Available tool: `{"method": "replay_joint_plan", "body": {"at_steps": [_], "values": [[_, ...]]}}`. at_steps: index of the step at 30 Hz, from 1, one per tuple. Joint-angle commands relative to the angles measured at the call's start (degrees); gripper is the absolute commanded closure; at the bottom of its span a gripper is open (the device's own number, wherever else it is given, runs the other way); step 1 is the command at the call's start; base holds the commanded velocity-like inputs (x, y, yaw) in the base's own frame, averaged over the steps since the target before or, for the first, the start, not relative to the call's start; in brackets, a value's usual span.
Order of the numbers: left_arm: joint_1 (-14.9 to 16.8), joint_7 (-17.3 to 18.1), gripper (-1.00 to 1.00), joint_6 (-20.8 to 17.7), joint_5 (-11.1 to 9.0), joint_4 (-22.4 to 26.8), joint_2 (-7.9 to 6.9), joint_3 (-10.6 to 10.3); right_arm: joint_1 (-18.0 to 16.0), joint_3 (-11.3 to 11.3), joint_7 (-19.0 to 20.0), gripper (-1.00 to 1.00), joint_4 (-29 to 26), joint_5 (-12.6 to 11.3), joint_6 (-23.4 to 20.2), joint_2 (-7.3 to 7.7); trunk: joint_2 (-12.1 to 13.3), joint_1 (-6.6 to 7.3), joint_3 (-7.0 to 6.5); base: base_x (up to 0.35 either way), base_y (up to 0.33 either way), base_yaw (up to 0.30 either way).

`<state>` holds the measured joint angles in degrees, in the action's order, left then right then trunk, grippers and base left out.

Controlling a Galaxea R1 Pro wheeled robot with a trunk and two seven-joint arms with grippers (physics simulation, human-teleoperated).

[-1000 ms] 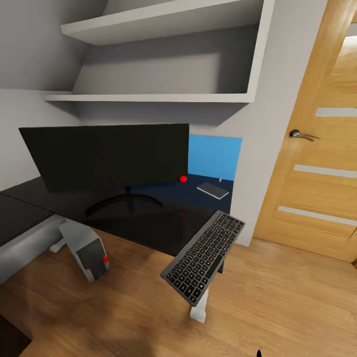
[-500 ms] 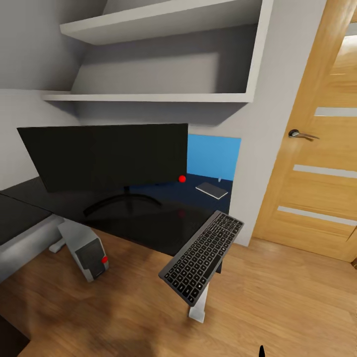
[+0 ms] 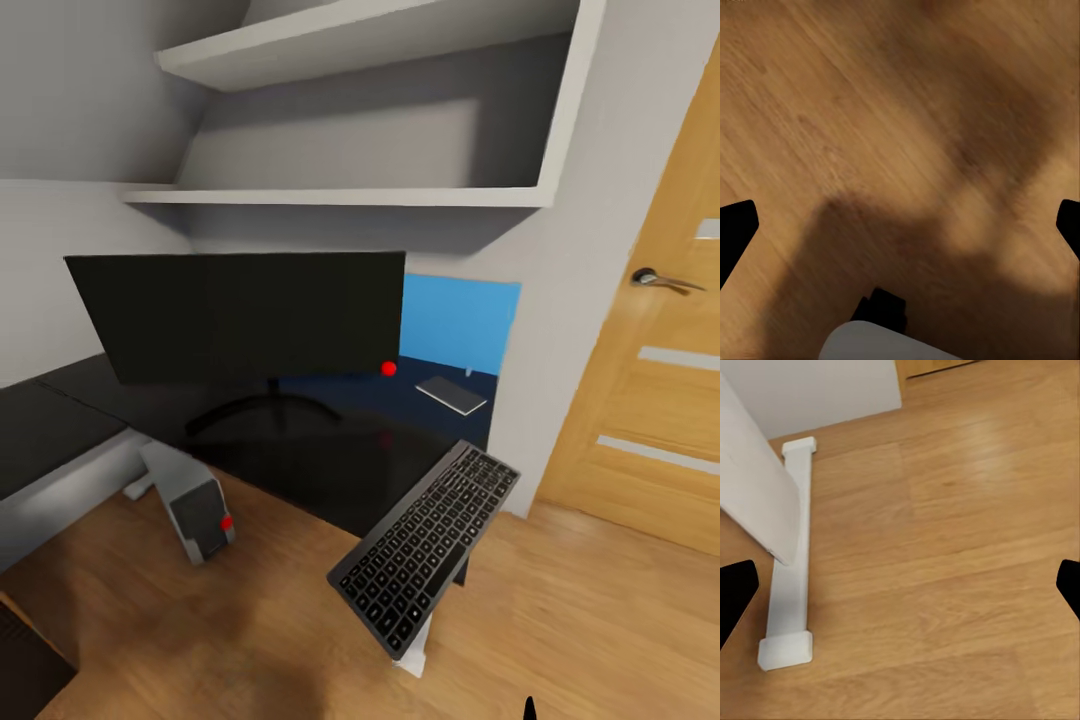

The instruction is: In the bedroom, organize the workspace by keeping the computer under the desk, ensuring the monitor is on the desk, placing the keyboard on the desk next to the monitor, placing the mouse on the desk next to the keyboard, moving the folder from the swivel chair onto the desk next to the mouse, stacking the notebook on top of the folder with the pen on top of the notebook, and positioning the swivel chair next to the desk.

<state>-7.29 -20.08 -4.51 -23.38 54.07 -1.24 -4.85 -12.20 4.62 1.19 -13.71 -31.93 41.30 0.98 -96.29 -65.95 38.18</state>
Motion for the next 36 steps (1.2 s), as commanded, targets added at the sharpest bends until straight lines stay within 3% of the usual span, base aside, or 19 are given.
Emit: {"method": "replay_joint_plan", "body": {"at_steps": [1, 12, 24, 36], "values": [[-0.01, -0.48, -1.00, -0.24, -0.35, 0.16, -0.08, -0.25, -0.02, 0.26, 0.13, -1.00, 0.00, 0.09, 0.11, -0.02, -0.02, -0.03, 0.04, 0.264, -0.143, 0.138], [-0.01, -0.48, -1.00, -0.24, -0.35, 0.08, -0.08, -0.25, -0.02, -0.10, 0.26, -1.00, -0.01, 0.49, 0.29, -0.14, -0.02, -0.03, 0.04, 0.238, -0.127, 0.045], [-0.01, -0.48, -1.00, -0.24, -0.35, 0.07, -0.08, -0.25, -0.02, -0.14, 0.29, -1.00, -0.01, 0.47, 0.27, -0.17, -0.02, -0.03, 0.04, 0.015, -0.104, 0.008], [-0.01, -0.48, -1.00, -0.24, -0.35, 0.07, -0.08, -0.25, -0.02, -0.11, 0.22, -1.00, 0.00, 0.46, 0.27, -0.13, -0.02, -0.03, 0.04, -0.042, -0.087, 0.175]]}}
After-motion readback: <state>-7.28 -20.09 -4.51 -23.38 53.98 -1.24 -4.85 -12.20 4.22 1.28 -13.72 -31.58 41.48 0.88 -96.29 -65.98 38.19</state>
